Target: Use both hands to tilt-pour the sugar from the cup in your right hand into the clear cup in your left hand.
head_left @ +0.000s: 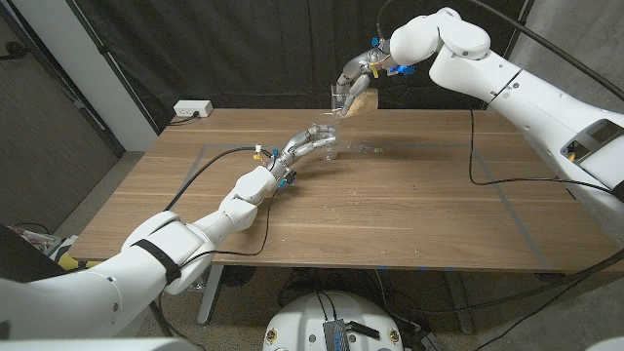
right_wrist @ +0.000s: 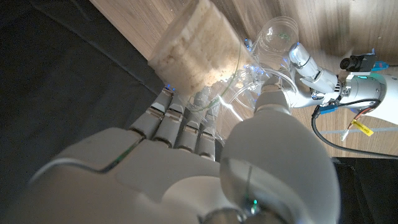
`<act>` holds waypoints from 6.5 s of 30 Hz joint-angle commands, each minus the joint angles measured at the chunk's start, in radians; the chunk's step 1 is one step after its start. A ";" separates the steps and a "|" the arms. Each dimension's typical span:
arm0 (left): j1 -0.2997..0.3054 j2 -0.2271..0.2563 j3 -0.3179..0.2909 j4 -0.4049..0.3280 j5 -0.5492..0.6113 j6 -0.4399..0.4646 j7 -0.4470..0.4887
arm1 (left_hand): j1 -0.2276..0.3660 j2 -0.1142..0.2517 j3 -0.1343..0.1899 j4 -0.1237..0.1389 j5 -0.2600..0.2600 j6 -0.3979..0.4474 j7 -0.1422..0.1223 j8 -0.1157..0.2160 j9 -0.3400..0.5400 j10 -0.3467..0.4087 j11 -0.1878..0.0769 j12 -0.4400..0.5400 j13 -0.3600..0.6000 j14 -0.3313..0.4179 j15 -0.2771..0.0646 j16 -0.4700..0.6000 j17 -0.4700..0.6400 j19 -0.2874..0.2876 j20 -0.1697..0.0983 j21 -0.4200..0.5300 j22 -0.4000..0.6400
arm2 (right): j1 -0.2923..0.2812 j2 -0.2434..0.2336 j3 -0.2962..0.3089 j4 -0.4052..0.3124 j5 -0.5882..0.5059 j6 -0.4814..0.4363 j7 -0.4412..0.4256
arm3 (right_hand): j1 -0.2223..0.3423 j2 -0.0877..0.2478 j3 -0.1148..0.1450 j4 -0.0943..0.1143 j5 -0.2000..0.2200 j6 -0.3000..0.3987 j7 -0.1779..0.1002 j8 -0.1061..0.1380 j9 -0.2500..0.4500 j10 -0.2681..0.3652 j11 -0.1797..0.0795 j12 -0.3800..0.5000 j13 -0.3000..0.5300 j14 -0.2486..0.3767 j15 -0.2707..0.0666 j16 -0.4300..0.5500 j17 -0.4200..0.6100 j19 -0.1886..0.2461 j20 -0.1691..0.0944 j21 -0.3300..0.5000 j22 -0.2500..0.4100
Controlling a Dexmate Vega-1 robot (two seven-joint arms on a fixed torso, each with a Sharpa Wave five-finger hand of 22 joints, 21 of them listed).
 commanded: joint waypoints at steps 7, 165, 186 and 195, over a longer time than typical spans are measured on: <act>-0.047 -0.030 0.004 0.091 -0.007 -0.007 -0.027 | 0.006 0.005 -0.009 -0.002 -0.001 0.004 -0.003 0.007 0.000 0.006 -0.004 0.005 0.002 0.010 -0.092 -0.005 0.006 0.009 -0.037 -0.002 0.005 | -0.011 0.023 -0.006 0.006 -0.118 0.055 0.001 | 0.004 0.013 0.026 0.014 0.007 0.013 0.000 0.006 0.002 0.008 -0.004 -0.001 0.006 0.013 -0.177 -0.003 0.006 -0.003 -0.020 0.003 0.003; 0.073 0.047 -0.057 -0.129 -0.026 -0.052 0.074 | 0.034 0.022 -0.056 0.002 -0.005 0.008 -0.007 0.024 -0.009 0.011 -0.011 0.019 -0.002 0.028 -0.099 -0.006 0.015 0.015 -0.047 0.000 0.006 | -0.241 -0.154 0.304 -0.162 0.195 -0.352 -0.303 | -0.017 0.008 0.049 0.016 0.004 0.061 0.019 0.001 0.008 0.072 0.007 -0.027 0.009 0.069 -0.178 -0.051 0.031 0.027 -0.018 0.010 -0.005; 0.151 0.120 -0.090 -0.313 -0.010 -0.017 0.137 | 0.037 0.026 -0.062 0.003 -0.006 0.006 -0.007 0.029 -0.006 0.013 -0.012 0.021 -0.003 0.028 -0.100 -0.007 0.016 0.017 -0.047 0.001 0.006 | -0.426 -0.219 0.433 -0.219 0.443 -0.396 -0.594 | -0.011 0.009 0.055 0.012 0.002 0.064 0.022 -0.002 0.012 0.081 0.000 -0.028 0.014 0.077 -0.178 -0.053 0.038 0.037 -0.015 0.012 -0.006; 0.178 0.141 -0.105 -0.375 0.001 -0.002 0.169 | 0.038 0.026 -0.064 0.004 -0.006 0.006 -0.005 0.030 -0.006 0.012 -0.014 0.022 -0.002 0.030 -0.100 -0.007 0.017 0.017 -0.047 0.001 0.006 | -0.515 -0.253 0.510 -0.249 0.572 -0.398 -0.693 | -0.010 0.008 0.056 0.011 0.001 0.067 0.024 -0.002 0.013 0.084 0.002 -0.027 0.018 0.081 -0.178 -0.052 0.041 0.038 -0.012 0.012 -0.007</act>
